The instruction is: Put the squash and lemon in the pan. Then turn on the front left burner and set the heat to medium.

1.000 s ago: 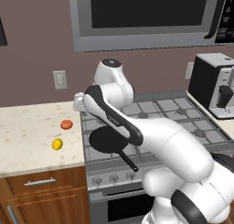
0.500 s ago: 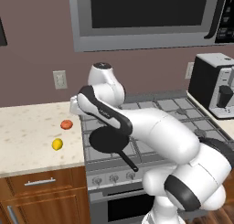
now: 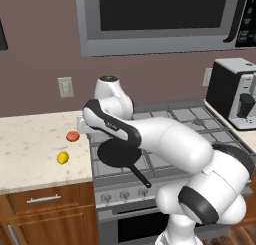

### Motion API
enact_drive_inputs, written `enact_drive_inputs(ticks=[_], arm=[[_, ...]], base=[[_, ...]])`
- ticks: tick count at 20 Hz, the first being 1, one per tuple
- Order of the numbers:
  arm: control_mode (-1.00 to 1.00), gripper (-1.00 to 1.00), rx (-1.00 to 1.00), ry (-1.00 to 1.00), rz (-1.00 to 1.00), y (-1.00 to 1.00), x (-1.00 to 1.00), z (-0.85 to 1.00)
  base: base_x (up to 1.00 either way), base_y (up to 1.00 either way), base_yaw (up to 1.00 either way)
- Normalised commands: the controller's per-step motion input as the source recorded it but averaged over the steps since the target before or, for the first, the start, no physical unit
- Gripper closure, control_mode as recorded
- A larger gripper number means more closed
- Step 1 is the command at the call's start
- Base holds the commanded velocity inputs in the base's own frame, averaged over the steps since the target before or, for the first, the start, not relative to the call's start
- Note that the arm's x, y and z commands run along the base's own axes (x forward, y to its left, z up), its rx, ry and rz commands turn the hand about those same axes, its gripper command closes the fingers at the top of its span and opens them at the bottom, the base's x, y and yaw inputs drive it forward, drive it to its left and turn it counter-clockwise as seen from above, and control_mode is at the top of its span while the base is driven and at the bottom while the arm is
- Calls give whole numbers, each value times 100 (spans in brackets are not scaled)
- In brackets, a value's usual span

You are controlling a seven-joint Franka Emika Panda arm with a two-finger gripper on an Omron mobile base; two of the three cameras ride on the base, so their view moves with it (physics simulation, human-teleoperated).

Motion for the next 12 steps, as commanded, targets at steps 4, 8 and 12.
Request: enact_drive_inputs(ticks=[4,8,12], arm=[[-100,-100,-6,0,8,11,0,-26],[-100,-100,-7,0,4,32,4,-23],[-100,-100,-8,0,0,47,8,-18]], base=[[0,0,0],[0,0,0],[0,0,0]])
